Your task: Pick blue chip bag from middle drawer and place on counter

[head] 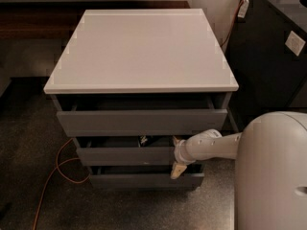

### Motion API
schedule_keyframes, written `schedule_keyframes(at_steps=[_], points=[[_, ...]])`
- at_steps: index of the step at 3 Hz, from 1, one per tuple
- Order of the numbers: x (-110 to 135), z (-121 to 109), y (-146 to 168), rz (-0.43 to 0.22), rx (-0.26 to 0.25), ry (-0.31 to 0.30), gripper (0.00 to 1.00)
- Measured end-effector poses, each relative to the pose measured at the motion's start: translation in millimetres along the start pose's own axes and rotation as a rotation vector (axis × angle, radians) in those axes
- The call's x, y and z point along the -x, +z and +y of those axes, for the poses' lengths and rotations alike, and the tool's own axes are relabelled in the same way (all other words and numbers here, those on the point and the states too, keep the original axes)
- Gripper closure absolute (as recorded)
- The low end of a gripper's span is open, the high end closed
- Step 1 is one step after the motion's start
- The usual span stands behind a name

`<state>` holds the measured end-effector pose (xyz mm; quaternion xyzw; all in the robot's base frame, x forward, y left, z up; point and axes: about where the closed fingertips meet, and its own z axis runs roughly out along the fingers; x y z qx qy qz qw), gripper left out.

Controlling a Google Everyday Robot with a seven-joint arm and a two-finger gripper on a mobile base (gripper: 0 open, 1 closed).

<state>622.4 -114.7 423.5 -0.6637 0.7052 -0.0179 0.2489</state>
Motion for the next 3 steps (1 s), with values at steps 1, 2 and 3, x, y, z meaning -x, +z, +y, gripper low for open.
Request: schedule_keyframes(at_steps=[1, 2, 3], points=[[-0.5, -5.7, 8.5, 0.011, 0.012, 0.011, 0.00], [-2.8, -9.8, 14.3, 0.022, 0.025, 0.025, 0.17], [-7.0, -10.9, 16.2, 0.032, 0.049, 0.035, 0.47]])
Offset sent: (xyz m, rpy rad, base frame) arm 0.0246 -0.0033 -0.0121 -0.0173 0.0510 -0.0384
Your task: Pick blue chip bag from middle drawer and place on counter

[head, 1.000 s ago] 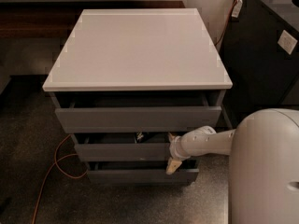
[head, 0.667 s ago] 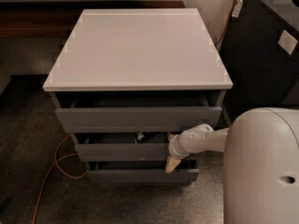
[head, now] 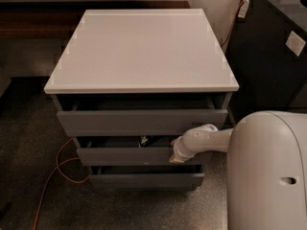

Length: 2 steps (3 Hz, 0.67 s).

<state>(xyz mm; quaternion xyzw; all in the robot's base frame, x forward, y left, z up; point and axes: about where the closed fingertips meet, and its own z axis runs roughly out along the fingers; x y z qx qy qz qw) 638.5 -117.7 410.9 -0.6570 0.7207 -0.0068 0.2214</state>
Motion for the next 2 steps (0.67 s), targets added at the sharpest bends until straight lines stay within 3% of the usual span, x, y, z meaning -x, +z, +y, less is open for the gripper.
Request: schedule_keyframes(at_steps=[2], points=[[-2.0, 3.7, -1.8, 0.001, 0.017, 0.002, 0.99]])
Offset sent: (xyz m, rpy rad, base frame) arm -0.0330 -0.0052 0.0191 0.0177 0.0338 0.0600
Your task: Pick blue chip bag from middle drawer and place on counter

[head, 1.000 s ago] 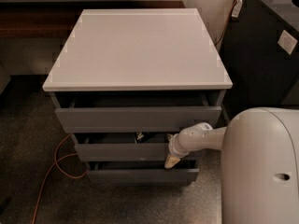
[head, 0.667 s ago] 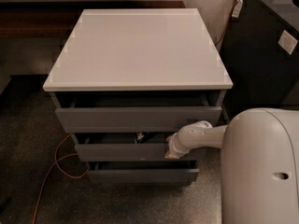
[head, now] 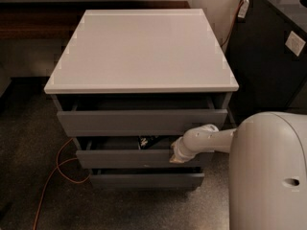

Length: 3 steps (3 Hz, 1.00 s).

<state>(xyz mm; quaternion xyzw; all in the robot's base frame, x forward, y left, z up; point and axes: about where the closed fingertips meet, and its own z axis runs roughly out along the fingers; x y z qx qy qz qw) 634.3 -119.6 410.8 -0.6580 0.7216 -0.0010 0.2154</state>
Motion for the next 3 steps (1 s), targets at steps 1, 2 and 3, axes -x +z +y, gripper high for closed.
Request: schedule_keyframes(at_steps=[1, 2, 3], points=[[2, 4, -5, -0.006, 0.006, -0.006, 1.00], [5, 16, -14, -0.024, 0.020, -0.020, 1.00], [9, 34, -26, -0.051, 0.039, -0.033, 1.00]])
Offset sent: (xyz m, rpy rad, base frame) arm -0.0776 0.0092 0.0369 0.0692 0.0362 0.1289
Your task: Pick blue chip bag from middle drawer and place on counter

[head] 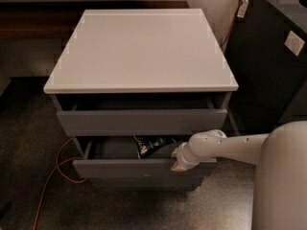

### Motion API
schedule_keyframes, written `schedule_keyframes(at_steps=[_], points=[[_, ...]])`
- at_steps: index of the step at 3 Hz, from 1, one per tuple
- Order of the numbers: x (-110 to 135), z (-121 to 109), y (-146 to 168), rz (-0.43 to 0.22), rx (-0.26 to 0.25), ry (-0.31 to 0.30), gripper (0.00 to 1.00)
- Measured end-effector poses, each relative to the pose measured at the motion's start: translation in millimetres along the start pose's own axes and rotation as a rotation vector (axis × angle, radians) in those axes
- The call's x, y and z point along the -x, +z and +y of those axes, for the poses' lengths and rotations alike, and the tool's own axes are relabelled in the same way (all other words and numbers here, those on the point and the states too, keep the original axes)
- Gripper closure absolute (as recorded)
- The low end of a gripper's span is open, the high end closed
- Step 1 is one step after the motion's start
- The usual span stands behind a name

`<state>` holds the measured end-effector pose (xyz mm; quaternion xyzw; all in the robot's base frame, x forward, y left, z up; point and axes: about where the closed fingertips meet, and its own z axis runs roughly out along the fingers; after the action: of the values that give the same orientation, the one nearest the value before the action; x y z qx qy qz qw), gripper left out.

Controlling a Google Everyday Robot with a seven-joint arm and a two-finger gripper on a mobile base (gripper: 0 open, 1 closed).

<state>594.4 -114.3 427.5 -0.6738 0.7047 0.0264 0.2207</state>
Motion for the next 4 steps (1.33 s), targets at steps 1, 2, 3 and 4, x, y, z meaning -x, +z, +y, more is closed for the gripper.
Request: schedule_keyframes(at_steps=[1, 2, 3, 4], points=[[0, 0, 0, 0.000, 0.000, 0.000, 1.00], [4, 32, -8, -0.012, 0.033, -0.014, 1.00], [4, 32, -8, -0.012, 0.033, -0.014, 1.00], [11, 59, -11, -0.018, 0.066, -0.039, 1.00]])
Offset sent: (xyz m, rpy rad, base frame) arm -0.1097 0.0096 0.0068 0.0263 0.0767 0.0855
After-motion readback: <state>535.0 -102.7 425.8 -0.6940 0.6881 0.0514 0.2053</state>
